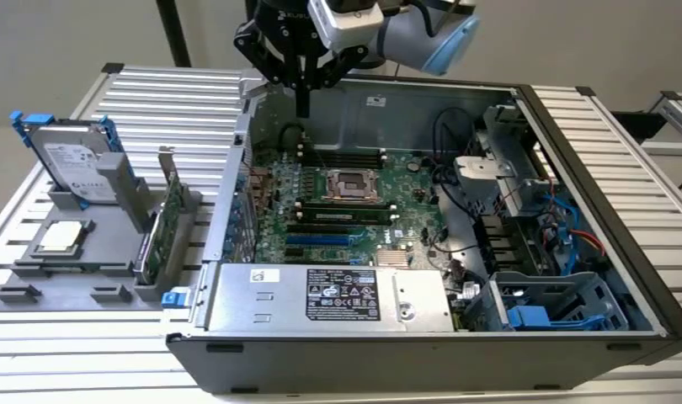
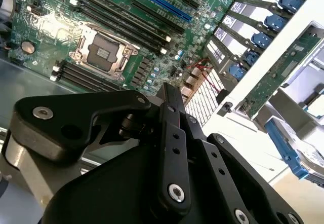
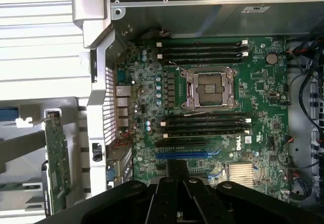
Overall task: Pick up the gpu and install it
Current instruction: 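Reach for the gpu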
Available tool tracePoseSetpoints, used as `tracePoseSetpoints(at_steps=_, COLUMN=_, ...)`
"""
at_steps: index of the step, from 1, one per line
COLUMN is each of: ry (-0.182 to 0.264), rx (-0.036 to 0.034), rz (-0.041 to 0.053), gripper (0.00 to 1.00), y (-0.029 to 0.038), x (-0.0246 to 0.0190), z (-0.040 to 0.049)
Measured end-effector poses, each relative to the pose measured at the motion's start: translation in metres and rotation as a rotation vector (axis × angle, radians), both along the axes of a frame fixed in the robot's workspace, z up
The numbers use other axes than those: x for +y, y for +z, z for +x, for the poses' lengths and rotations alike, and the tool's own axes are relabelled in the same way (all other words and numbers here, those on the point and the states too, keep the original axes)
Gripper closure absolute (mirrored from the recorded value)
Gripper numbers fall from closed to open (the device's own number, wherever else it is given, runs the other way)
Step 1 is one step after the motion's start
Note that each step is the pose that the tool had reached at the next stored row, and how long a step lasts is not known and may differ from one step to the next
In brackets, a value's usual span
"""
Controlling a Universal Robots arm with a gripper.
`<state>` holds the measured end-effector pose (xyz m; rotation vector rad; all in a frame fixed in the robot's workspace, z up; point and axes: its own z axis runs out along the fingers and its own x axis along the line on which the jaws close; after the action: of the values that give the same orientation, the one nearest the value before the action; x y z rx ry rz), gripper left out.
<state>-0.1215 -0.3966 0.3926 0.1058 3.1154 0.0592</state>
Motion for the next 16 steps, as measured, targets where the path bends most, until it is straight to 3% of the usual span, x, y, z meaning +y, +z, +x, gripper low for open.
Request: tracePoseSetpoints(at_steps=16, ry=0.0, rx=0.0, rz=0.0, gripper=1.0, y=0.0, x=-0.0005, z=-0.0284)
